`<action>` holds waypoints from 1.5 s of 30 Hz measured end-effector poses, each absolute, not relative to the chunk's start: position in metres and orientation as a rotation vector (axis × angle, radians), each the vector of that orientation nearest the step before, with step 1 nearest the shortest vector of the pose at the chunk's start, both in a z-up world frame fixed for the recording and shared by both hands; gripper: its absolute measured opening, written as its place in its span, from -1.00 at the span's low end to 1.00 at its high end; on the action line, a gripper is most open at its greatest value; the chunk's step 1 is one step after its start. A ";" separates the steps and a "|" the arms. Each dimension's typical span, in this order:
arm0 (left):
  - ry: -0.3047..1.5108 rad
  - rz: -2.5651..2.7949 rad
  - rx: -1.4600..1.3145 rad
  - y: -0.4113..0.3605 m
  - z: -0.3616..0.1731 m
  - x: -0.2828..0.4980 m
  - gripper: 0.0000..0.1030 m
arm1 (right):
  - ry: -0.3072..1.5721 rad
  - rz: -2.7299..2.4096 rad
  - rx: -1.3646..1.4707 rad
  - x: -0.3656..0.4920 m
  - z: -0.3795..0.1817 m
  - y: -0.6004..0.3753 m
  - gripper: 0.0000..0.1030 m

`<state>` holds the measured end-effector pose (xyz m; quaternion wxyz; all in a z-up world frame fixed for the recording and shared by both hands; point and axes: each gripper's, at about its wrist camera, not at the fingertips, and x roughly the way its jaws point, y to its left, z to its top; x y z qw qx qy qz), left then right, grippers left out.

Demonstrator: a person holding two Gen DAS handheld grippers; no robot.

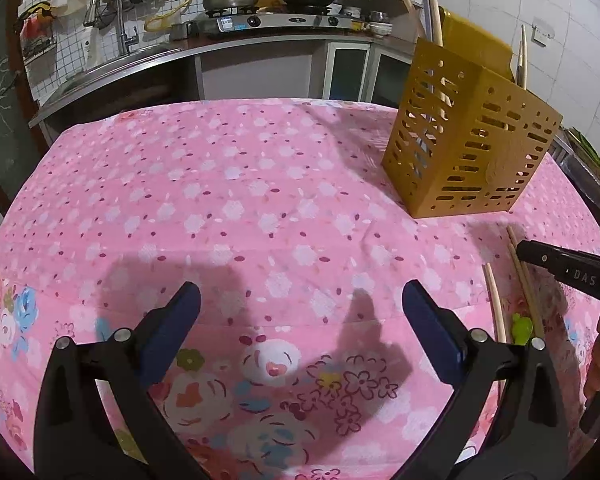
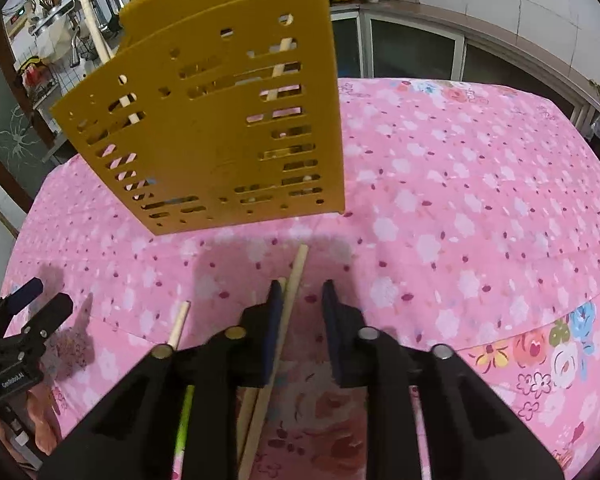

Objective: Organize utensils
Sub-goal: 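Grasp a chopstick with the left tool while the right tool grasps another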

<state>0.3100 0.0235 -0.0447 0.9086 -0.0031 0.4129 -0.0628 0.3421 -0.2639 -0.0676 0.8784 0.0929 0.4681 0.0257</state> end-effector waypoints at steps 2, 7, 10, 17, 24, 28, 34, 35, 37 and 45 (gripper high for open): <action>0.860 -0.132 -0.020 0.023 -0.044 0.312 0.89 | 0.985 0.044 0.185 0.346 -0.067 -0.261 -0.76; 0.884 -0.132 -0.005 0.014 -0.046 0.313 0.89 | 1.004 0.020 0.165 0.352 -0.069 -0.256 -0.84; 0.899 -0.138 -0.005 0.007 -0.046 0.312 0.89 | 1.004 0.038 0.176 0.348 -0.066 -0.260 -0.85; 0.933 -0.198 0.020 -0.026 -0.046 0.312 0.76 | 1.012 0.046 0.157 0.335 -0.062 -0.284 -0.89; 0.990 -0.281 0.036 -0.063 -0.049 0.316 0.48 | 1.018 0.002 0.178 0.319 -0.061 -0.315 -0.89; 1.028 -0.286 0.062 -0.081 -0.056 0.321 0.34 | 1.021 -0.001 0.189 0.314 -0.064 -0.325 -0.89; 1.053 -0.278 0.125 -0.101 -0.057 0.331 -0.07 | 1.053 0.006 0.194 0.324 -0.066 -0.326 -0.87; 1.059 -0.273 0.132 -0.102 -0.056 0.334 -0.15 | 1.061 0.007 0.195 0.329 -0.067 -0.327 -0.85; 1.079 -0.275 0.123 -0.100 -0.053 0.339 -0.47 | 1.080 0.007 0.203 0.336 -0.066 -0.328 -0.83; 1.134 -0.309 0.068 -0.091 -0.047 0.347 -1.00 | 1.119 0.015 0.176 0.348 -0.065 -0.329 -0.89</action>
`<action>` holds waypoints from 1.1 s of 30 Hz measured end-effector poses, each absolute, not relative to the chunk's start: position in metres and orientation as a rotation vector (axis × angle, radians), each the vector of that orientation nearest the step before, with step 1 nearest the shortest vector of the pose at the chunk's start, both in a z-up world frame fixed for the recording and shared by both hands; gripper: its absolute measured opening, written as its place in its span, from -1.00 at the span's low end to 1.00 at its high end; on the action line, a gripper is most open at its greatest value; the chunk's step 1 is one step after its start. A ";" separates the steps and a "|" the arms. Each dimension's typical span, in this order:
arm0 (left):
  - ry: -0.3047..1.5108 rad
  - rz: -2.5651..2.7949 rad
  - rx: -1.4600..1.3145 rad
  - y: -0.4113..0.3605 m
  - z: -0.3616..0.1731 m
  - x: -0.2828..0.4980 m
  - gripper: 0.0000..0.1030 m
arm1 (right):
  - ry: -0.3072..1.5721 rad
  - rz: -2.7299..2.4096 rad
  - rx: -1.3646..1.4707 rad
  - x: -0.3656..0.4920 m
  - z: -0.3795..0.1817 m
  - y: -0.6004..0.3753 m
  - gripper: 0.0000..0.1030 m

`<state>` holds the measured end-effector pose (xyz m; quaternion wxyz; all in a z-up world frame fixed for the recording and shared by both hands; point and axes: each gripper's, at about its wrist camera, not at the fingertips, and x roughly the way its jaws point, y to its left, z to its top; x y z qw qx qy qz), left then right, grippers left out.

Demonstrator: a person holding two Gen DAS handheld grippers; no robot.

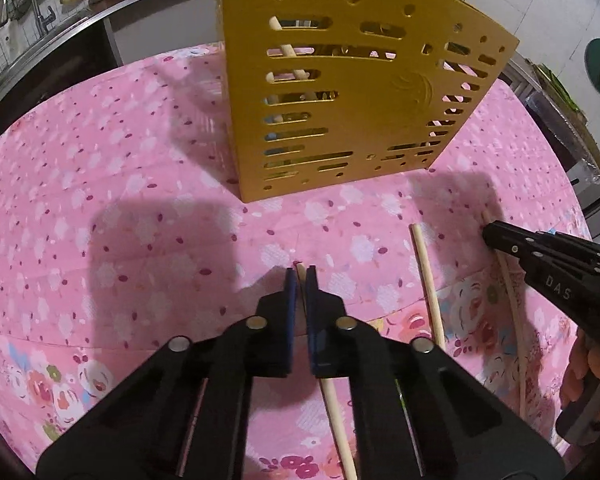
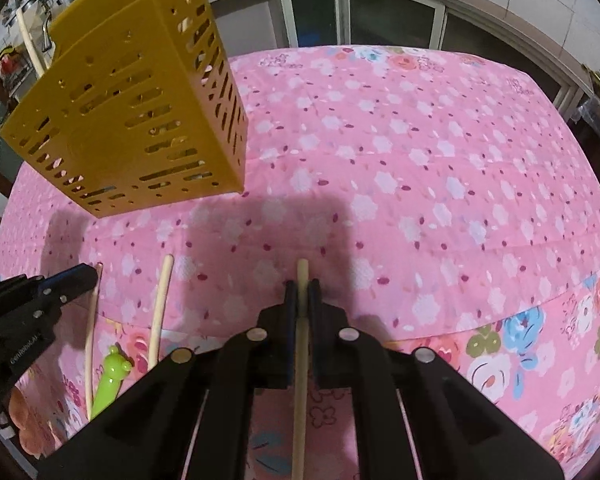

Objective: Organize utensils
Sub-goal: 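Grasp a chopstick with the left tool while the right tool grasps another, then lift both chopsticks and carry them above the yellow holder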

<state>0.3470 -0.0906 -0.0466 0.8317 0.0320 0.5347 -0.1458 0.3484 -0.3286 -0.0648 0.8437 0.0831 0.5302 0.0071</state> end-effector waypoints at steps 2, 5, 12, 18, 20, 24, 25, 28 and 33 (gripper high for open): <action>1.130 -0.302 0.071 -0.087 -0.045 0.345 -1.00 | 1.114 0.026 0.182 0.345 -0.063 -0.330 -0.89; 1.131 -0.288 0.056 -0.080 -0.044 0.344 -1.00 | 1.101 0.037 0.183 0.339 -0.059 -0.332 -0.89; 1.130 -0.293 -0.018 -0.062 -0.040 0.340 -1.00 | 1.068 0.054 0.176 0.327 -0.050 -0.337 -0.89; 1.099 -0.286 0.004 -0.069 -0.028 0.332 -0.26 | 1.068 0.045 0.199 0.326 -0.057 -0.345 -0.89; 1.099 -0.284 0.016 -0.078 -0.032 0.331 -0.24 | 1.071 0.047 0.202 0.325 -0.060 -0.346 -0.89; 1.140 -0.274 0.063 -0.095 -0.046 0.330 -0.59 | 1.071 0.052 0.206 0.326 -0.064 -0.348 -0.89; 1.150 -0.264 0.073 -0.099 -0.049 0.333 -0.66 | 1.069 0.052 0.207 0.326 -0.065 -0.349 -0.89; 1.146 -0.246 0.081 -0.102 -0.050 0.335 -0.68 | 1.062 0.050 0.215 0.327 -0.066 -0.351 -0.89; 1.130 -0.191 0.084 -0.110 -0.053 0.338 -0.74 | 1.024 0.033 0.220 0.328 -0.072 -0.351 -0.89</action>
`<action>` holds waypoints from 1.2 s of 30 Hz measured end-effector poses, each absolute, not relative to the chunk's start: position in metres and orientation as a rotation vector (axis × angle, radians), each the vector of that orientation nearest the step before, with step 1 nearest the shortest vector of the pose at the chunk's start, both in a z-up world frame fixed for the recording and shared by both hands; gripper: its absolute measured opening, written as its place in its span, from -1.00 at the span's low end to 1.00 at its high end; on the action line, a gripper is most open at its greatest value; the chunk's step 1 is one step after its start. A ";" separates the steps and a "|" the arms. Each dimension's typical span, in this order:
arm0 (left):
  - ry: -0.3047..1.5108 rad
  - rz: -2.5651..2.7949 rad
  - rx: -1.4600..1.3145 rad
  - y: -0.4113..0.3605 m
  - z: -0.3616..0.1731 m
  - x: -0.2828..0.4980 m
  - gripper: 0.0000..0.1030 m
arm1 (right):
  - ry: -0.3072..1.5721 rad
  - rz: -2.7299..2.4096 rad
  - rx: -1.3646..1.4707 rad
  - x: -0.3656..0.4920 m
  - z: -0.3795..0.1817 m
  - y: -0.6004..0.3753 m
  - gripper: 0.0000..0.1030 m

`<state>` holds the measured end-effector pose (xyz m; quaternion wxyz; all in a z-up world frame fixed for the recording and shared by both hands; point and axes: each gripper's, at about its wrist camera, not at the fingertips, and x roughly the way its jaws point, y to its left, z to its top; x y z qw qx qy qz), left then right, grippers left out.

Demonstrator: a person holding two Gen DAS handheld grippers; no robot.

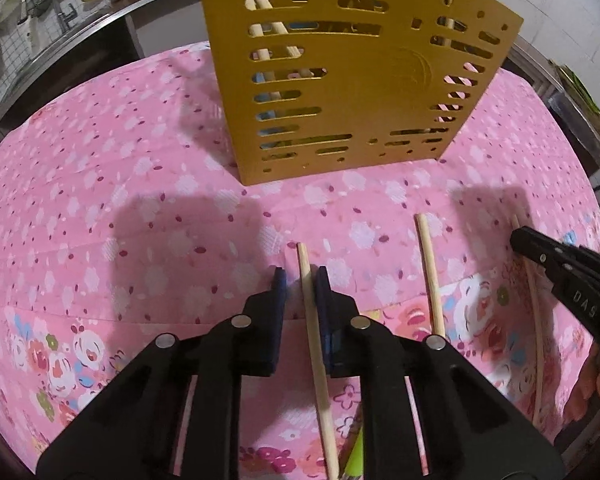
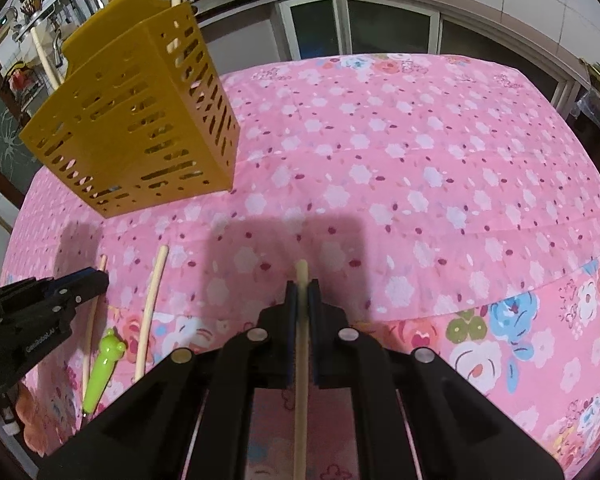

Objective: Organize utensils
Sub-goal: 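Lift both chopsticks and carry them above the yellow holder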

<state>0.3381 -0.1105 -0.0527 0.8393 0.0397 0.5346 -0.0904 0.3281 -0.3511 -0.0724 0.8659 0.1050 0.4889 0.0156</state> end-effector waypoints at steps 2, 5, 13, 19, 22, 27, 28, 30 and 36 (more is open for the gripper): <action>1.117 -0.173 0.092 -0.115 -0.054 0.338 -0.77 | 1.007 0.028 0.215 0.329 -0.073 -0.350 -0.89; 1.105 -0.156 0.098 -0.122 -0.053 0.339 -0.85 | 0.991 0.017 0.209 0.331 -0.074 -0.349 -0.89; 1.050 -0.154 0.021 -0.109 -0.054 0.330 -0.93 | 0.912 0.015 0.207 0.324 -0.072 -0.348 -0.89; 0.935 -0.177 0.026 -0.103 -0.041 0.312 -0.93 | 0.790 0.048 0.198 0.304 -0.043 -0.348 -0.89; 0.852 -0.178 0.025 -0.100 -0.021 0.300 -0.93 | 0.721 0.077 0.190 0.293 -0.020 -0.345 -0.89; 0.698 -0.181 0.027 -0.092 0.016 0.275 -0.93 | 0.607 0.112 0.197 0.277 0.014 -0.341 -0.89; 0.676 -0.181 0.024 -0.091 0.025 0.276 -0.93 | 0.582 0.117 0.201 0.274 0.021 -0.340 -0.89; 0.621 -0.179 0.016 -0.086 0.041 0.267 -0.93 | 0.532 0.129 0.212 0.269 0.033 -0.338 -0.89; 0.492 -0.188 -0.015 -0.068 0.082 0.247 -0.93 | 0.434 0.166 0.212 0.259 0.060 -0.327 -0.89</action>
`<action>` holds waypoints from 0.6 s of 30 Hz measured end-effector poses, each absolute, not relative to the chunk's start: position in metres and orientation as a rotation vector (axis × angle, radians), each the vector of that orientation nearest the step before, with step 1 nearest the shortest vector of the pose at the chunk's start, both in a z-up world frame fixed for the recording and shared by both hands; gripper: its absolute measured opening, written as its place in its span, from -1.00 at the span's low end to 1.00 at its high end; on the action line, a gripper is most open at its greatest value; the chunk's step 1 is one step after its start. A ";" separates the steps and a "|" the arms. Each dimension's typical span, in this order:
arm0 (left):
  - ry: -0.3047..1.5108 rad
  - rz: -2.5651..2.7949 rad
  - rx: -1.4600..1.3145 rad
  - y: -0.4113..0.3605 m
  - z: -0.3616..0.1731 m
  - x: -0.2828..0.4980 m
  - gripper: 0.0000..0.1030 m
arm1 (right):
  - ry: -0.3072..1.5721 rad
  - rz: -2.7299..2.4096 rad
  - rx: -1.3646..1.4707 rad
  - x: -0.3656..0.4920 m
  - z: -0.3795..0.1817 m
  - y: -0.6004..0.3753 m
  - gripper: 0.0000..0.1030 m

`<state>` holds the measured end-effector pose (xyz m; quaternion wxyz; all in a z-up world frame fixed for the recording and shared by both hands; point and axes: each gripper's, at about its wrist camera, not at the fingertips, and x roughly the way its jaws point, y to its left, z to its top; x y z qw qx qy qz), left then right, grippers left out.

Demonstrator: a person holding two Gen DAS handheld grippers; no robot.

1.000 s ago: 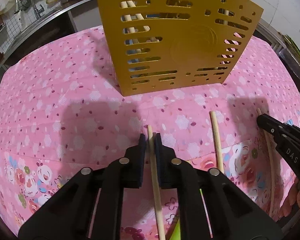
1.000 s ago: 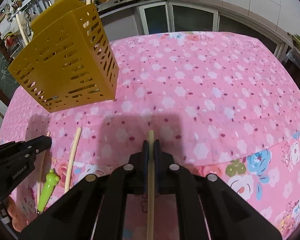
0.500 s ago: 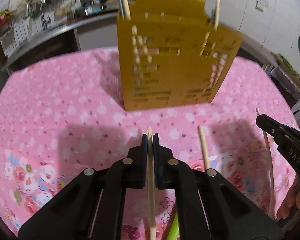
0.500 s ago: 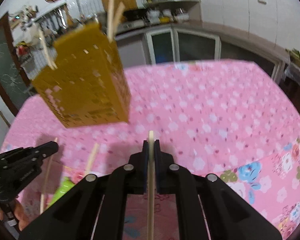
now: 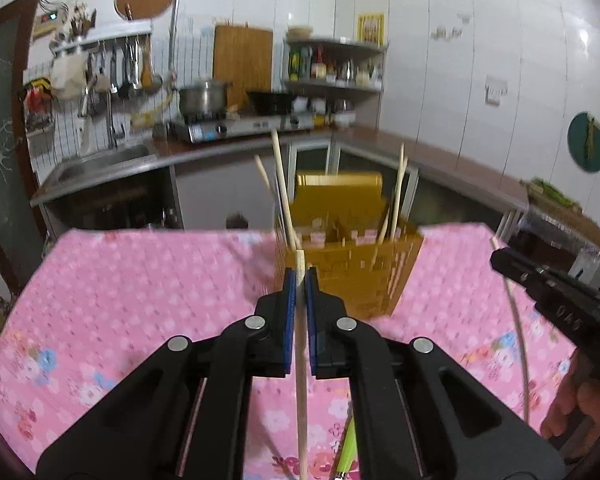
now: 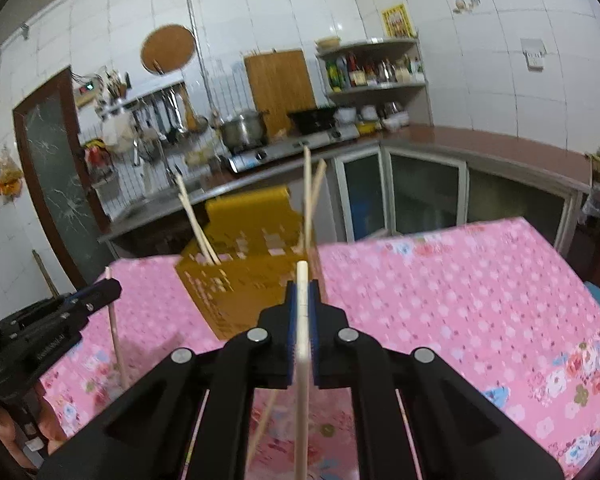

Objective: Organize utensils
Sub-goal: 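Lift both chopsticks and carry them above the yellow holder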

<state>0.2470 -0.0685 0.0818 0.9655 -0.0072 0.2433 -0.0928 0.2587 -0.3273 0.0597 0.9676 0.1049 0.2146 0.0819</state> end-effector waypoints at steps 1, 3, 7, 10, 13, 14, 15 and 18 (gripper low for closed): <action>0.474 -0.194 -0.019 -0.066 0.089 0.244 -0.93 | 0.420 0.172 0.210 0.258 0.065 -0.326 -0.89; 0.438 -0.203 -0.026 -0.062 0.105 0.239 -0.93 | 0.392 0.184 0.228 0.260 0.073 -0.325 -0.89; 0.390 -0.211 -0.031 -0.054 0.127 0.234 -0.93 | 0.366 0.222 0.281 0.267 0.081 -0.329 -0.89; 0.363 -0.214 -0.033 -0.052 0.141 0.233 -0.93 | 0.351 0.216 0.273 0.269 0.087 -0.329 -0.89; 0.355 -0.220 -0.028 -0.053 0.150 0.237 -0.93 | 0.344 0.217 0.262 0.271 0.091 -0.326 -0.89; 0.358 -0.223 -0.028 -0.053 0.152 0.238 -0.93 | 0.346 0.218 0.261 0.272 0.091 -0.325 -0.89; 0.363 -0.228 -0.030 -0.053 0.153 0.240 -0.93 | 0.346 0.217 0.261 0.272 0.092 -0.325 -0.89; 0.358 -0.229 -0.032 -0.053 0.157 0.243 -0.93 | 0.342 0.215 0.272 0.273 0.094 -0.326 -0.89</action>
